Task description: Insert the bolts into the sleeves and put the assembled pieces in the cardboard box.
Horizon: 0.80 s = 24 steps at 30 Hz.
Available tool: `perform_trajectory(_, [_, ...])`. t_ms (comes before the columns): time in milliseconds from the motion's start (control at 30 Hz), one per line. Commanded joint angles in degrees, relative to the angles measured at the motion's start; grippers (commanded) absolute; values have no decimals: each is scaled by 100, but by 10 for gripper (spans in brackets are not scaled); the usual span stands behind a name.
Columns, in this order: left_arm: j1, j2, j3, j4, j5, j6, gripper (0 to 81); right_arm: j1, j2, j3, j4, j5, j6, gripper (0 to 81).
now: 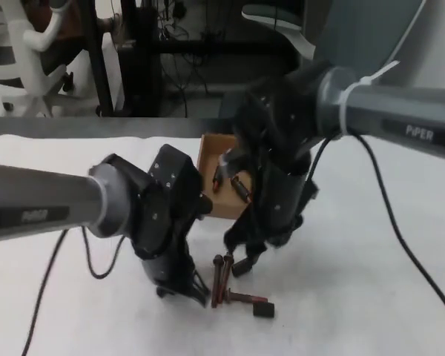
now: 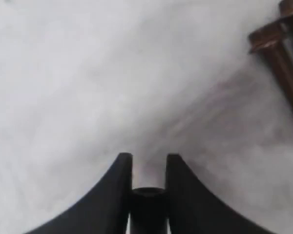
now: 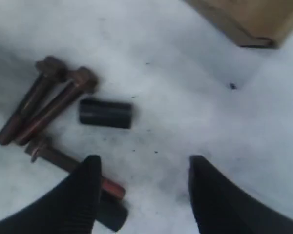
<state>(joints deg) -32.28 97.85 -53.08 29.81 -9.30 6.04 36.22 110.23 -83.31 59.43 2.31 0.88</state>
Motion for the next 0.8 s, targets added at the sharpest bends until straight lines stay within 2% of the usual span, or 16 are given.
perform_trajectory(0, [318, -626, 212, 106, -205, -114, 18, 186, -99, 7, 91, -231, -943, 504])
perform_trajectory(100, [843, -1297, 600, -17, -40, -221, 18, 245, -99, 7, 201, -531, -1365, 504])
perform_trajectory(267, [1875, -2117, 1190, -450, 859, -542, 18, 244, -99, 7, 362, -1080, -2472, 504])
perform_trajectory(400, [2403, -2483, 1347, -503, 1363, -667, 18, 244, -99, 7, 344, -1171, -3239, 504])
perform_trajectory(500, [2496, -2630, 1350, -530, 1410, -694, 18, 244, -73, 7, 321, -1171, -3741, 504])
perform_trajectory(600, [2495, -2663, 1350, -708, 1965, -751, 18, 244, 20, 7, 269, -1171, -4319, 504])
perform_trajectory(667, [2495, -2663, 1350, -858, 2283, -873, 18, 244, 138, 7, 213, -1171, -4422, 504])
perform_trajectory(767, [2495, -2663, 1350, -913, 2298, -971, 18, 249, 353, 7, 147, -1230, -4450, 504])
